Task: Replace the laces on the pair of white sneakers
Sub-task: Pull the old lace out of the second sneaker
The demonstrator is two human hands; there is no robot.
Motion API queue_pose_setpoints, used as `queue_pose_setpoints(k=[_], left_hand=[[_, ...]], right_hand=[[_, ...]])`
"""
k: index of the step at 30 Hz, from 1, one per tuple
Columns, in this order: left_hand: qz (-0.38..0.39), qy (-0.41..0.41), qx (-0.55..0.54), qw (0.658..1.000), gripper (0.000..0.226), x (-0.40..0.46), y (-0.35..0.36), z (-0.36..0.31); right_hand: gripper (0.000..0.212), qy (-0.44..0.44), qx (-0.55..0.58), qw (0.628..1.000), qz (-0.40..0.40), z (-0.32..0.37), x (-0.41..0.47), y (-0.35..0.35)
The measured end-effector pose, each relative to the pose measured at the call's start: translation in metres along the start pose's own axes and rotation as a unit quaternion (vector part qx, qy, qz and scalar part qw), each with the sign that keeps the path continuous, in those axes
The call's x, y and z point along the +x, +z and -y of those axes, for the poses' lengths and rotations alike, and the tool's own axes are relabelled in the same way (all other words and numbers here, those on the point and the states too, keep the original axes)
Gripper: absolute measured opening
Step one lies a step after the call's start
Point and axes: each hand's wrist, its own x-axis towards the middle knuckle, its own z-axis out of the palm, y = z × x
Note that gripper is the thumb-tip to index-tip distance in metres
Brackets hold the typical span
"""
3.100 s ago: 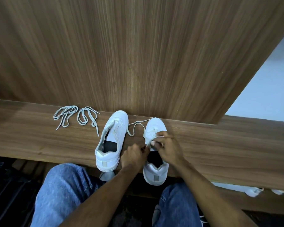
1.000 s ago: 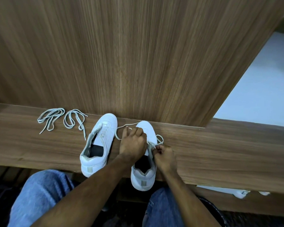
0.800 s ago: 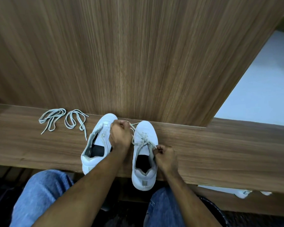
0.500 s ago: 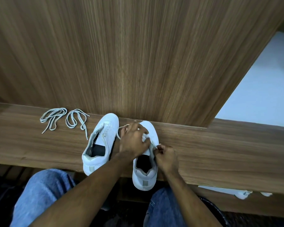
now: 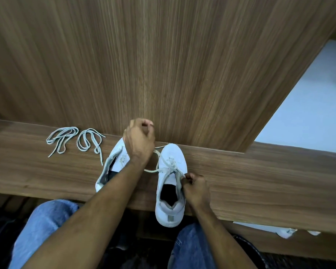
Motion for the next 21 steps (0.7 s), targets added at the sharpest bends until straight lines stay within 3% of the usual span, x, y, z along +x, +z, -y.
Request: queue_pose_setpoints(k=[3, 6, 8, 9, 14, 19, 21], left_hand=[[0.206, 0.068, 0.041, 0.975, 0.006, -0.010, 0.003, 0.005], [0.327, 0.209, 0.259, 0.885, 0.021, -0.041, 0.020, 0.023], [0.330, 0.263, 0.372, 0.826, 0.030, -0.061, 0.029, 0.033], [0.319, 0.268, 0.399, 0.817, 0.031, -0.068, 0.032, 0.036], [0.274, 0.249, 0.385, 0.846, 0.025, -0.073, 0.034, 0.037], [0.306, 0.295, 0.426, 0.799, 0.028, -0.066, 0.031, 0.029], [0.298, 0.298, 0.421, 0.803, 0.024, -0.065, 0.032, 0.029]], right_hand=[[0.015, 0.001, -0.014, 1.000, -0.003, 0.001, -0.001, 0.000], [0.015, 0.002, -0.010, 1.000, -0.003, 0.002, -0.002, 0.000], [0.015, -0.001, -0.009, 1.000, -0.004, 0.003, -0.004, -0.001], [0.015, -0.003, -0.012, 1.000, -0.003, 0.005, -0.005, -0.001], [0.015, 0.008, -0.026, 1.000, -0.004, 0.004, -0.002, -0.002], [0.012, 0.002, -0.039, 0.999, -0.012, 0.006, -0.004, -0.001], [0.013, -0.001, -0.037, 0.999, -0.013, 0.006, -0.005, -0.001]])
